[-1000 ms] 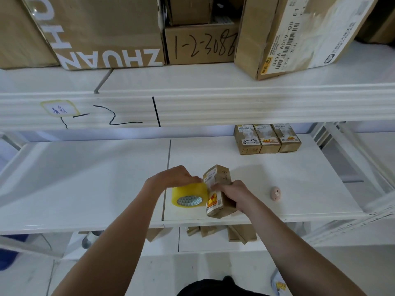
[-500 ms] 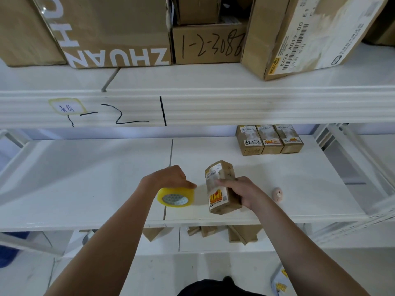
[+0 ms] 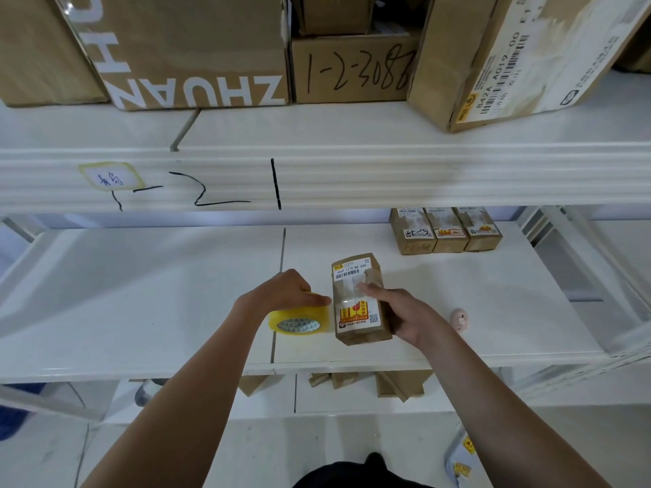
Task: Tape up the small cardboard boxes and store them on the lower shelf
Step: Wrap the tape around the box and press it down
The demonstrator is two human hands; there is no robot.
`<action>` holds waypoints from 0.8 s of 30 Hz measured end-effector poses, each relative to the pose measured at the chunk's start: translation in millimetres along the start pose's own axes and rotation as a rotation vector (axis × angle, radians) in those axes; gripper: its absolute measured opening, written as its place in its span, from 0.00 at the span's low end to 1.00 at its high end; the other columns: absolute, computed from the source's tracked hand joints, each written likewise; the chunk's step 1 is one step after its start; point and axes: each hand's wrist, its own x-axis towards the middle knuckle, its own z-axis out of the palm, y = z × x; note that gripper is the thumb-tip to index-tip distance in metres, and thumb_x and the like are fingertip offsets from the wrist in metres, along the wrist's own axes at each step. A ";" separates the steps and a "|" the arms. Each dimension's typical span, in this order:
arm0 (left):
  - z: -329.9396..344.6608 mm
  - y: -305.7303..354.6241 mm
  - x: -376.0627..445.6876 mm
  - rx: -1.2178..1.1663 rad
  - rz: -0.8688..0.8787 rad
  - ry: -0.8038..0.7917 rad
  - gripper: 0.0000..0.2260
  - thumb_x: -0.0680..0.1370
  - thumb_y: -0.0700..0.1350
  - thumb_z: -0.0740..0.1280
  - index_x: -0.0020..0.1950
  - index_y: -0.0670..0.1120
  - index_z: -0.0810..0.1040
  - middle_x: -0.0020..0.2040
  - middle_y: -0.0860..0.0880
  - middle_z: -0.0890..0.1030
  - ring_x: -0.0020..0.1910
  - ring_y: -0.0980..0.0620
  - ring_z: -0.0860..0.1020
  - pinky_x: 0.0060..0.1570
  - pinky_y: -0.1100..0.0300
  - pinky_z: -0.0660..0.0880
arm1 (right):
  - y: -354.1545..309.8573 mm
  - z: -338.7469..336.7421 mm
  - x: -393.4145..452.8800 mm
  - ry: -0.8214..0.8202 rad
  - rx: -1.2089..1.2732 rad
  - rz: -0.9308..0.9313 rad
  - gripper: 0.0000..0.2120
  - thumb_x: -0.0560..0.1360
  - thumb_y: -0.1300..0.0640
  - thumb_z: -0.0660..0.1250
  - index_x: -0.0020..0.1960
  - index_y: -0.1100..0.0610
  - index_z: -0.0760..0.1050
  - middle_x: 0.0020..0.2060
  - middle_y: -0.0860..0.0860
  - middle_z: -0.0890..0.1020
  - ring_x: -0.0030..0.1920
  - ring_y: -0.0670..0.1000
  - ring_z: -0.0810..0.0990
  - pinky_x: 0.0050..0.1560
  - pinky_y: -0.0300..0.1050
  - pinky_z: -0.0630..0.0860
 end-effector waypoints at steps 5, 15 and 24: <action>2.5 1.9 0.2 -0.071 0.017 -0.025 0.23 0.72 0.71 0.68 0.33 0.52 0.81 0.31 0.56 0.81 0.34 0.56 0.81 0.36 0.64 0.73 | 6.6 2.9 -1.3 -0.048 0.130 0.014 0.24 0.75 0.51 0.75 0.68 0.56 0.77 0.60 0.60 0.83 0.60 0.61 0.83 0.59 0.59 0.80; 8.4 -0.9 0.9 -0.133 0.065 -0.035 0.23 0.74 0.67 0.70 0.36 0.47 0.82 0.32 0.53 0.81 0.32 0.56 0.80 0.35 0.64 0.72 | 5.3 0.7 -2.2 -0.032 0.049 0.020 0.27 0.74 0.49 0.72 0.68 0.60 0.76 0.59 0.61 0.84 0.60 0.60 0.83 0.64 0.58 0.77; 12.1 11.5 -0.8 -0.123 0.078 -0.036 0.26 0.73 0.67 0.70 0.38 0.42 0.83 0.33 0.49 0.80 0.32 0.53 0.78 0.36 0.61 0.72 | 10.5 21.5 4.4 0.272 -0.262 0.001 0.25 0.67 0.37 0.78 0.56 0.52 0.81 0.41 0.49 0.88 0.45 0.50 0.87 0.49 0.48 0.80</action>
